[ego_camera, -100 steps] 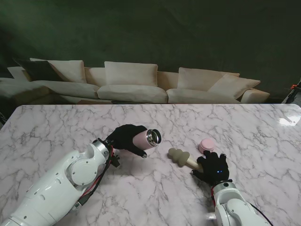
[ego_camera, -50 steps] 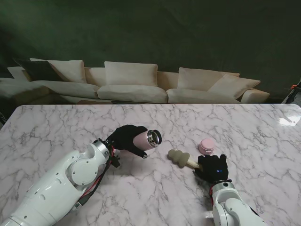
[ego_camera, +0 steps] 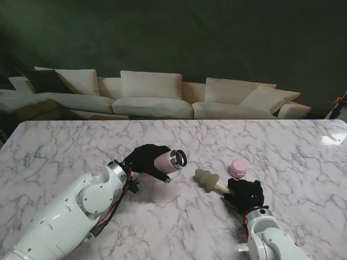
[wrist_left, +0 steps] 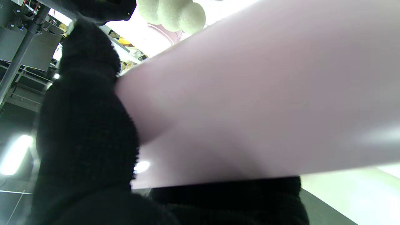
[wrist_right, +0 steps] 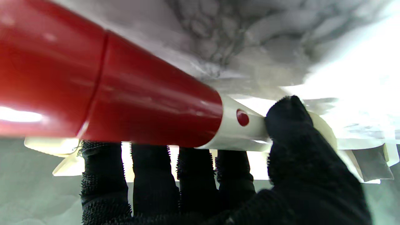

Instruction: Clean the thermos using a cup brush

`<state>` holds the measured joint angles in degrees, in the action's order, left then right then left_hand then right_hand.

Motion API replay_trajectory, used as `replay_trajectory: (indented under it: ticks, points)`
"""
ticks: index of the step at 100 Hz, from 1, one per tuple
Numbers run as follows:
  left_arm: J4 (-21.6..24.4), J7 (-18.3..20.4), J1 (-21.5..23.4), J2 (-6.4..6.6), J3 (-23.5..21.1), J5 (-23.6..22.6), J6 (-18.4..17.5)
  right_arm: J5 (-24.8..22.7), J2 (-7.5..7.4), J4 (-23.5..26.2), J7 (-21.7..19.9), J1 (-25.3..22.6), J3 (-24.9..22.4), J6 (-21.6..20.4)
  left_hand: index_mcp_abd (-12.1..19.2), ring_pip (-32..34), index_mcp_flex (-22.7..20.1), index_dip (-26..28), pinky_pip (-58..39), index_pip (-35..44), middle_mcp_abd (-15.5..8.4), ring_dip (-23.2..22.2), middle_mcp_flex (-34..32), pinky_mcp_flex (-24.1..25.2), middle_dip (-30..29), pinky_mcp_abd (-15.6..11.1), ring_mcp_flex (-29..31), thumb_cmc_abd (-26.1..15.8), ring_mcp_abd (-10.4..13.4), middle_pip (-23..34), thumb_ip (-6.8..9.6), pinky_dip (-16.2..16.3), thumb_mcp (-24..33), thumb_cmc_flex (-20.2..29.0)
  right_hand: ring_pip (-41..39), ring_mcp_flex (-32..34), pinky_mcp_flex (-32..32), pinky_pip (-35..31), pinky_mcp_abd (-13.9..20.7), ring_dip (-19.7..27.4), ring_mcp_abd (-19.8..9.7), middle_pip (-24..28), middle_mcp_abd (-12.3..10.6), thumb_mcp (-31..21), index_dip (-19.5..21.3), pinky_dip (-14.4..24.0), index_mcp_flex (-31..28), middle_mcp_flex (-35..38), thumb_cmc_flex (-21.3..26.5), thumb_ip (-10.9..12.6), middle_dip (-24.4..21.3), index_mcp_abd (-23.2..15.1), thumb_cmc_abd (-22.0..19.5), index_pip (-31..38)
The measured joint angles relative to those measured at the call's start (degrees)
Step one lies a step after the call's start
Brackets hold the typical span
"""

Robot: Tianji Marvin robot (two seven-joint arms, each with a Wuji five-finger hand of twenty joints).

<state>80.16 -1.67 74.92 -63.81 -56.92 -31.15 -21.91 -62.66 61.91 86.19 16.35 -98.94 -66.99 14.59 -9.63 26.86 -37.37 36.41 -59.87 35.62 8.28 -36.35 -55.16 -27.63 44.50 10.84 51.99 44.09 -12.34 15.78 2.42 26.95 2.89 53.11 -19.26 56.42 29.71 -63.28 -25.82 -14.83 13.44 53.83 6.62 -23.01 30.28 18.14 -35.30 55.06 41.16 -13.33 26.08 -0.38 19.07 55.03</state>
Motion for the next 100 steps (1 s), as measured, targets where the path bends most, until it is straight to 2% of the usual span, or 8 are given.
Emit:
replay_trajectory:
  ticks: [9,17,37,44,47,55,73,100]
  points:
    - [0.00,-0.05,0.00,-0.01,0.05,0.02,0.00,0.02,-0.05,0.45,-0.04,-0.14,-0.44,-0.50,0.00,0.00,0.00,0.00,0.00,-0.01,0.00,0.00,0.00,0.00,0.00,0.00,0.00,0.00,0.00,0.00,0.00,0.01,0.00,0.00,-7.40,9.16,6.16,-2.97,-0.09,-2.39,0.52,3.01,1.15,0.19,0.32,-0.52,0.39,-0.01,0.00,0.00,1.69,0.00,-0.01,0.92]
    - [0.00,-0.07,0.00,-0.02,0.06,0.04,0.00,0.05,-0.08,0.45,-0.18,-0.30,-0.67,-0.84,0.00,0.00,0.00,0.00,0.00,-0.01,0.00,0.00,0.00,0.00,0.00,0.00,0.00,0.00,0.00,0.01,0.00,0.01,0.01,0.00,-15.15,14.99,10.92,-5.53,0.01,-5.62,-2.50,5.34,1.76,0.27,0.61,-0.65,0.39,-0.01,0.00,0.00,3.24,0.00,-0.01,1.47]
    - [0.00,-0.11,0.05,-0.03,0.09,0.07,0.00,-0.18,-0.16,0.72,-1.48,-1.09,-1.30,-1.84,0.00,0.00,0.00,0.00,0.00,-0.02,0.00,0.00,0.01,0.00,-0.01,0.00,0.00,0.00,0.00,0.10,0.00,0.02,0.01,0.00,-33.58,15.62,18.61,-11.64,0.47,-12.73,-4.38,9.38,1.65,0.71,1.42,-1.09,0.39,1.23,0.00,0.00,6.83,0.00,-0.02,3.04]
    - [0.00,-0.11,0.05,-0.03,0.09,0.07,0.00,-1.58,-0.25,1.37,-2.15,-1.68,-2.24,-3.71,0.00,0.00,0.00,0.00,0.00,-0.02,0.00,0.00,0.02,0.00,-0.01,0.00,0.00,0.00,0.00,0.14,0.00,0.02,0.01,0.00,-41.96,15.61,20.79,-14.73,1.02,-16.03,-6.04,10.12,0.14,1.07,1.44,0.64,0.39,3.17,0.00,0.00,8.10,-0.28,-0.03,3.85]
    - [0.00,-0.11,0.05,-0.03,0.10,0.07,0.00,-2.79,-0.29,1.74,-2.51,-2.06,-2.94,-4.98,0.00,0.00,0.00,0.00,0.00,-0.02,0.00,0.00,0.05,0.00,-0.01,0.00,0.00,0.00,0.00,0.33,0.00,0.02,0.01,0.00,-45.80,15.61,21.91,-16.04,1.30,-17.46,-7.51,10.19,-1.34,1.07,1.37,1.35,0.39,3.21,0.00,0.73,8.44,-0.90,-0.03,3.91]
    - [-0.01,0.11,0.03,-0.01,0.18,0.06,0.00,-4.79,-0.45,3.38,-3.36,-3.40,-5.13,-8.03,0.00,0.00,0.00,0.00,-0.01,-0.03,0.00,0.00,0.11,0.00,-0.03,0.00,0.00,0.00,0.00,0.51,0.00,0.02,0.01,0.00,-52.10,15.56,25.00,-20.18,2.37,-20.35,-8.74,10.66,-1.91,1.07,-0.15,3.17,0.37,4.64,0.00,1.29,9.53,-0.90,-0.03,3.94]
    - [-0.40,1.11,-0.69,0.20,1.20,-0.07,0.03,-6.12,-0.93,10.05,-7.13,-7.25,-10.43,-12.98,0.00,0.00,0.00,0.00,-0.01,-0.04,-0.01,0.00,0.11,0.00,-0.05,0.00,0.01,0.00,0.00,0.52,0.00,0.03,0.01,0.00,-55.58,15.48,31.04,-26.92,4.25,-22.49,-10.01,10.67,-2.32,0.89,-2.14,5.69,0.36,5.89,-0.09,1.38,9.63,-0.90,-0.02,3.95]
    - [-1.47,1.85,-2.51,0.39,2.88,-1.01,0.19,-7.15,-1.01,18.97,-13.56,-10.58,-18.88,-24.02,0.00,0.01,0.00,0.00,-0.02,-0.04,-0.03,0.00,0.12,0.00,-0.05,0.00,0.01,0.00,0.00,0.53,0.00,0.03,0.01,0.00,-55.85,15.40,32.58,-31.71,6.18,-24.86,-10.59,10.67,-2.37,-0.10,-3.07,8.48,0.36,6.70,-0.24,1.38,9.63,-0.89,-0.02,3.95]
